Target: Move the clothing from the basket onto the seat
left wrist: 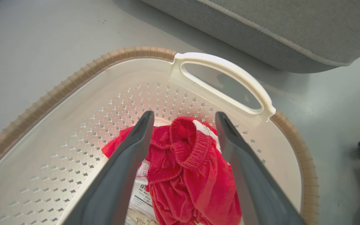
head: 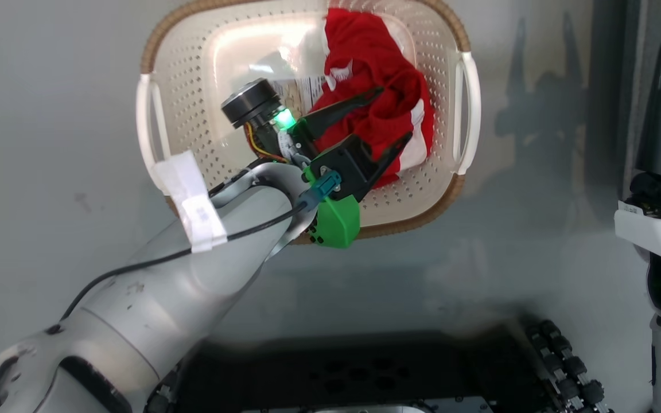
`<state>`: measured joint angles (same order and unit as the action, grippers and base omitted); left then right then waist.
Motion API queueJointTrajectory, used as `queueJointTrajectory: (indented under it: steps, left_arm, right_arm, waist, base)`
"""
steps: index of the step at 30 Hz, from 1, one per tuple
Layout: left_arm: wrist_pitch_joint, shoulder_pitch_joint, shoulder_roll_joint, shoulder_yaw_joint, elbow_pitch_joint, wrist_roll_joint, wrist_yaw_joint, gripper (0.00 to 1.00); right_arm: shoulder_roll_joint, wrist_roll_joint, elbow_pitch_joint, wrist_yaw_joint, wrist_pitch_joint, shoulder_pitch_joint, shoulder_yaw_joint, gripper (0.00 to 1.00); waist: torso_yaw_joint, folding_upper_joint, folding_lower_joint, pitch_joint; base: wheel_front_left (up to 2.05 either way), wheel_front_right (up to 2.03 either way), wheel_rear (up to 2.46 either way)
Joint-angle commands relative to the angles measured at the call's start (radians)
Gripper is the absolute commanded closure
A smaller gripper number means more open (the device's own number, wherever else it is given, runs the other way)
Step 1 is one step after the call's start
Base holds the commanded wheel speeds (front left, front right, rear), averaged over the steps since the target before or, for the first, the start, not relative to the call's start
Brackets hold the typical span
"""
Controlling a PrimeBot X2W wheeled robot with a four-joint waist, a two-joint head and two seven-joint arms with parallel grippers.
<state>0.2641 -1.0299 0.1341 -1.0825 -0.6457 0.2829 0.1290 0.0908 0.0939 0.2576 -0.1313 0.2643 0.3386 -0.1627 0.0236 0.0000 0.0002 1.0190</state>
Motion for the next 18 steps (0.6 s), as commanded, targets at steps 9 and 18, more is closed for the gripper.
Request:
queueJointTrajectory:
  steps: [9, 18]
  left_arm:
    - [0.0, -0.133, -0.023, -0.184, -0.157, 0.154, 0.002, 0.0]
    - [0.0, -0.15, -0.055, -0.198, -0.262, 0.156, 0.002, 0.0]
  right_arm:
    - [0.001, -0.003, 0.045, 0.001, 0.0, -0.011, 0.026, 0.0]
    - [-0.007, 0.001, 0.059, 0.001, 0.0, -0.066, 0.034, 0.0]
  waist:
    - [-0.048, 0.0, -0.0002, 0.083]
    - [-0.079, 0.0, -0.0002, 0.085]
  base:
    - [0.0, 0.0, 0.0]
    - [0.0, 0.0, 0.0]
